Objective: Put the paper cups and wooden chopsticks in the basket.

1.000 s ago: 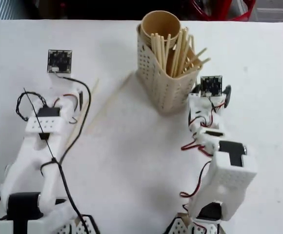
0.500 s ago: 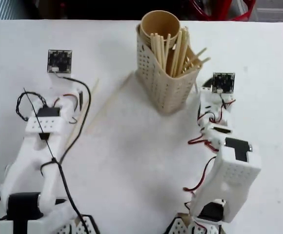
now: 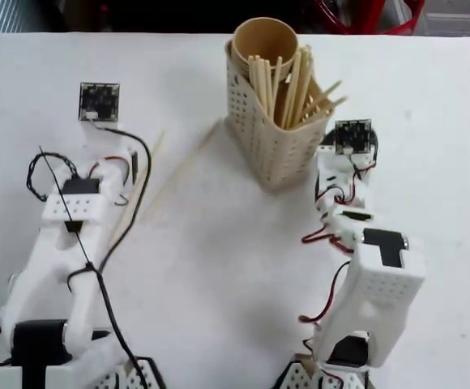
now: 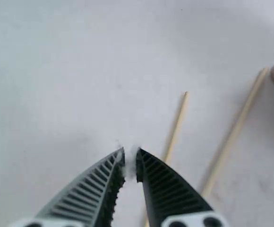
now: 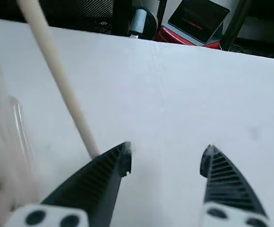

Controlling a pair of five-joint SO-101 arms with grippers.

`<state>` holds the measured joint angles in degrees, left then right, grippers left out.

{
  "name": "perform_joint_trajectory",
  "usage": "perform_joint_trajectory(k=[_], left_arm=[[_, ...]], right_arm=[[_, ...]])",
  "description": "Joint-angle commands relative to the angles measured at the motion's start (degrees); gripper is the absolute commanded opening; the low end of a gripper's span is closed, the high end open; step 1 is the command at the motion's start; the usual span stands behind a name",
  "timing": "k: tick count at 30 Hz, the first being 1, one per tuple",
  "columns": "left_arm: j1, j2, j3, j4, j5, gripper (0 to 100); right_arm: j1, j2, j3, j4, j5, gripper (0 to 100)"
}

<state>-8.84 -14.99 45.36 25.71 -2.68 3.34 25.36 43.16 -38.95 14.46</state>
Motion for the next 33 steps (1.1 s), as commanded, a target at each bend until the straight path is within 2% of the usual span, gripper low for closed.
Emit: perform_joint_trajectory(k=[1,6,24,33], left_arm=[[0.0,-0.3,-0.5,-1.1,-0.4,7],[0.0,-0.2,-0.1,-3.7,-0.4,7],[0.0,-0.2,-0.1,-3.9,-0.4,7],[0.0,-0.2,-0.1,-3.7,-0.4,7]], right_arm=[[-2.9,-1.8,1.2,-1.1,6.2,22.4],[-2.9,-4.0,3.7,-1.1,7.0,19.6],[-7.4,-15.9,14.2,-1.0,7.0,19.5],[-3.5,-15.8,12.4,-1.2,6.6,19.7]])
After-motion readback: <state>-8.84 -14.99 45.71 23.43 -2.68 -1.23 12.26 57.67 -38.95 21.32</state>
